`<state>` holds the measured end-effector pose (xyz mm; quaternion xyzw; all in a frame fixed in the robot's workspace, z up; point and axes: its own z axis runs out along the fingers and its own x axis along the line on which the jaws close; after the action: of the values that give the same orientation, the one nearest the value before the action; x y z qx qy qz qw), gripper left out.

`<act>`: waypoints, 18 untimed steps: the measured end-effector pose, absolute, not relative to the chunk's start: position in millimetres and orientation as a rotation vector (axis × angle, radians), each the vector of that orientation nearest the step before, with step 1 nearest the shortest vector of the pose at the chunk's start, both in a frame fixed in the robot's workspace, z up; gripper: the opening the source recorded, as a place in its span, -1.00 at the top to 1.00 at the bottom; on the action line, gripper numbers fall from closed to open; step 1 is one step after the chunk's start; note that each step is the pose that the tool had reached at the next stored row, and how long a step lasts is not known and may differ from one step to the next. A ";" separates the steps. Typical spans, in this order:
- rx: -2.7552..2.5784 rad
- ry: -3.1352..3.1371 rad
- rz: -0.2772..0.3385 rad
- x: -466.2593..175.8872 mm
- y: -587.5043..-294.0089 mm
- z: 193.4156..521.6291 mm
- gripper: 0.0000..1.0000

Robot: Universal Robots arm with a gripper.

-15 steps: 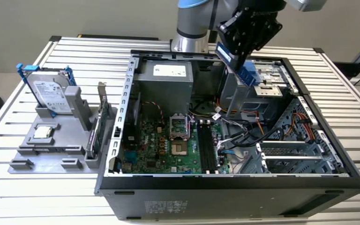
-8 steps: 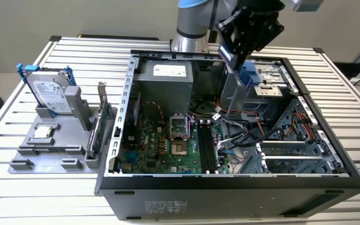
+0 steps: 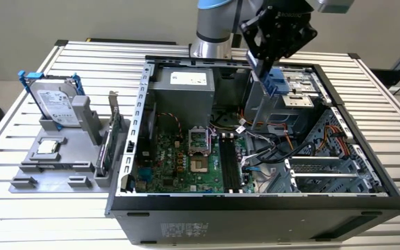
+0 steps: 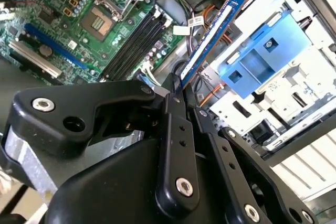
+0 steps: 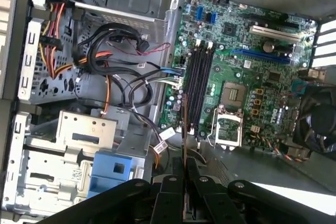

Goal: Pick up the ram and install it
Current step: 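Insert the ram into the slot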

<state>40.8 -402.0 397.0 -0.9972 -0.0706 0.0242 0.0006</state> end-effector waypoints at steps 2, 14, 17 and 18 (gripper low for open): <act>-3.134 -0.179 0.076 40.8 -402.1 397.0 1.00; -3.136 -0.122 0.076 40.8 -402.1 397.0 1.00; -3.136 -0.121 0.075 40.9 -402.1 396.8 1.00; -3.136 -0.121 0.073 40.9 -402.1 396.6 1.00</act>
<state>40.9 -402.1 396.6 -0.9990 -0.0386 0.0233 0.0013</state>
